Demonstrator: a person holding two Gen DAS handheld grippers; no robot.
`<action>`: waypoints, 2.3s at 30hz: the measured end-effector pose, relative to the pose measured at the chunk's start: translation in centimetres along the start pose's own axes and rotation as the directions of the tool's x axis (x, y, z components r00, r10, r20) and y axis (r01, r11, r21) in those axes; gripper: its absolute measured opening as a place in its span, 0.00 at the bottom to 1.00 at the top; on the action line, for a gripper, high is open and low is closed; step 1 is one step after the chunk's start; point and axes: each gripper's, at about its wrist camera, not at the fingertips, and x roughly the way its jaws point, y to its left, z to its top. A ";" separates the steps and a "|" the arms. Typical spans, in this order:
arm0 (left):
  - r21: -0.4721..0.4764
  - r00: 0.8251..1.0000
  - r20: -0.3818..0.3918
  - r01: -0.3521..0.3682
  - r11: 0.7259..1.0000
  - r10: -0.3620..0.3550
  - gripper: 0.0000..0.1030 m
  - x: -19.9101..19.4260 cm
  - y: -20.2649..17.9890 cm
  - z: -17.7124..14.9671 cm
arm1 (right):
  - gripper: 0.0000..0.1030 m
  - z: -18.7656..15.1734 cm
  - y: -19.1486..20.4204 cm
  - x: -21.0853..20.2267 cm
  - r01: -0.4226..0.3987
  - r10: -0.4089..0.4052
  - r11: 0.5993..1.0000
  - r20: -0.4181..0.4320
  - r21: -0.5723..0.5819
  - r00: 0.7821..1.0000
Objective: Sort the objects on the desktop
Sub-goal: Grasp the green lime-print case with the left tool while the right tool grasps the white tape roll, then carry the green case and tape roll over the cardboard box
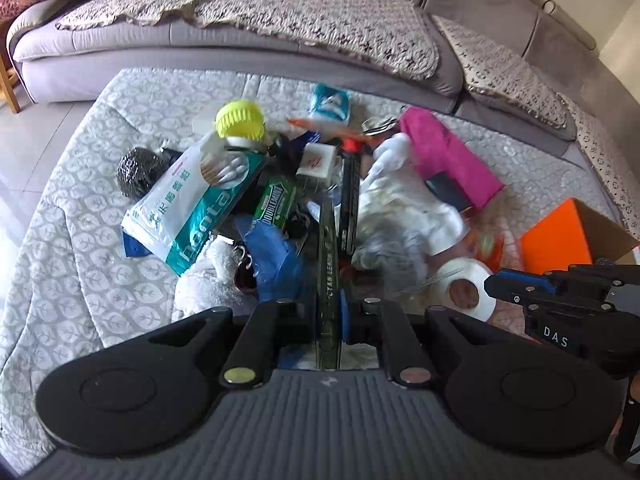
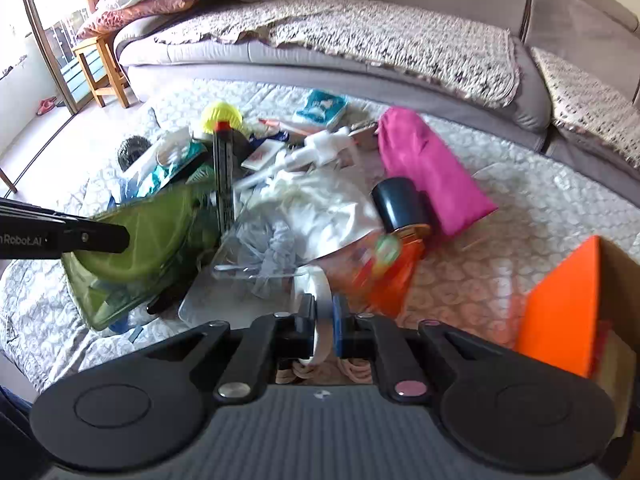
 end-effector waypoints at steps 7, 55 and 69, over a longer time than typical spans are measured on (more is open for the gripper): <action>0.028 0.999 0.037 0.002 1.000 -0.003 0.12 -1.4 -1.7 0.1 | 0.00 0.0 -0.1 -2.7 0.031 -0.031 1.000 0.031 0.002 0.999; 0.108 0.991 0.123 0.032 0.994 -0.046 0.12 -6.0 -4.1 -0.6 | 0.62 -3.1 -0.5 -0.6 0.029 -0.026 0.993 -0.024 0.115 0.999; 0.303 0.970 0.172 0.114 0.946 -0.172 0.12 -10.7 -15.1 -0.1 | 0.62 -4.0 -9.6 -12.1 0.184 -0.197 0.963 0.047 0.195 0.979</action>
